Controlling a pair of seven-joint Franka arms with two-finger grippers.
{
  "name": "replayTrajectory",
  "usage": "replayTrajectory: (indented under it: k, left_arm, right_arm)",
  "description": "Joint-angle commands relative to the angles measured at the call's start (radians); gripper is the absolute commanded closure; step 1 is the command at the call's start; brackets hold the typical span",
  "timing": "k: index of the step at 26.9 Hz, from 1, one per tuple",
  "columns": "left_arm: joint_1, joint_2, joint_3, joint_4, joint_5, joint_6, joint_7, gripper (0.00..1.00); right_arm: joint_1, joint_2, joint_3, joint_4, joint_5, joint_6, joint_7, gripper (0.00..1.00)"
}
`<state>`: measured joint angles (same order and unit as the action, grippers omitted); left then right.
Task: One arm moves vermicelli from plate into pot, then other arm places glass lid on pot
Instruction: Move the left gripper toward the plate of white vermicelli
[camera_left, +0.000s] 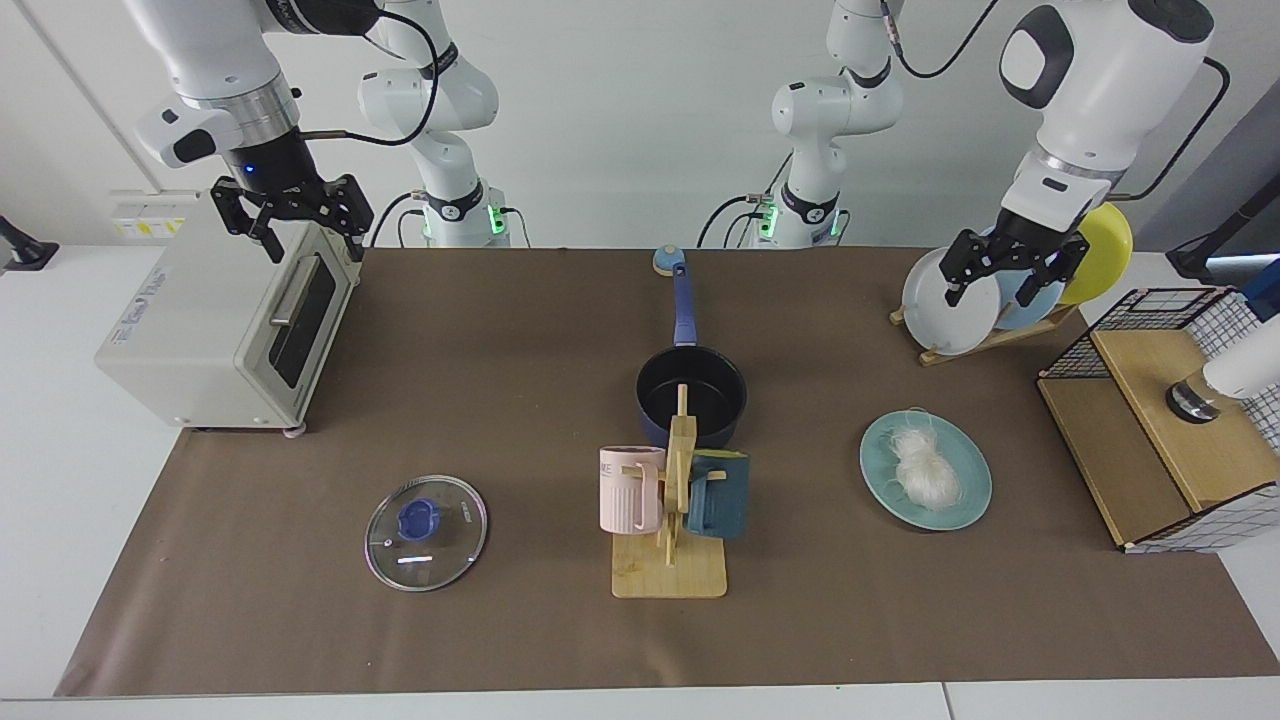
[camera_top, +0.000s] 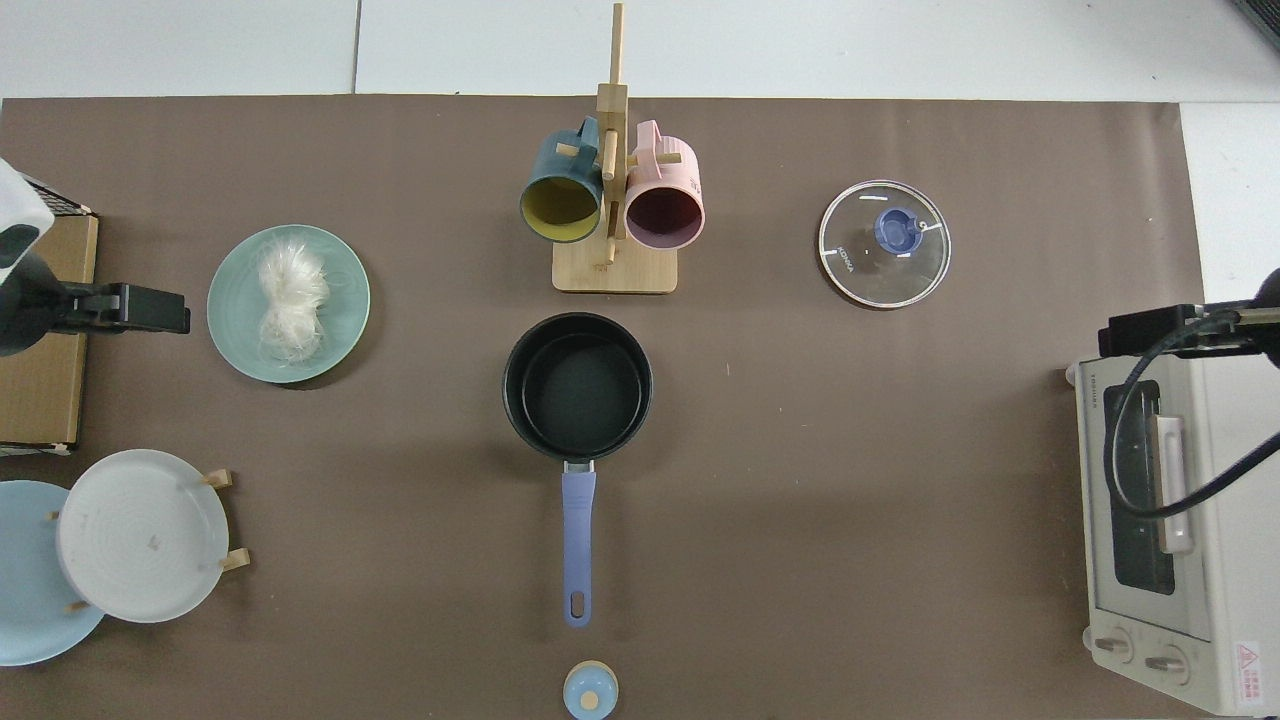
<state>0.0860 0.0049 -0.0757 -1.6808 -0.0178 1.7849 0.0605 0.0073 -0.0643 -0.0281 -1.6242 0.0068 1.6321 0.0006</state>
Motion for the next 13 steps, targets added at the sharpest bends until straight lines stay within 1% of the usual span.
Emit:
replayTrajectory:
  k: [1, 4, 7, 13]
  left_arm:
    - [0.000, 0.108, 0.002, 0.056, 0.018, 0.048, 0.012, 0.00]
    - [-0.002, 0.184, 0.002, 0.131, 0.027, 0.048, -0.013, 0.00]
    - [-0.003, 0.253, 0.001, 0.197, 0.047, 0.050, -0.076, 0.00]
    - [0.001, 0.305, 0.001, 0.214, 0.048, 0.105, -0.100, 0.00]
  right_arm:
    - [-0.004, -0.008, 0.001, -0.005, 0.018, 0.005, 0.004, 0.00]
    - [-0.004, -0.008, 0.001, -0.005, 0.018, 0.005, 0.004, 0.00]
    - [-0.004, -0.008, 0.001, -0.005, 0.018, 0.005, 0.004, 0.00]
    - [-0.006, -0.008, 0.001, -0.005, 0.018, 0.005, 0.004, 0.00]
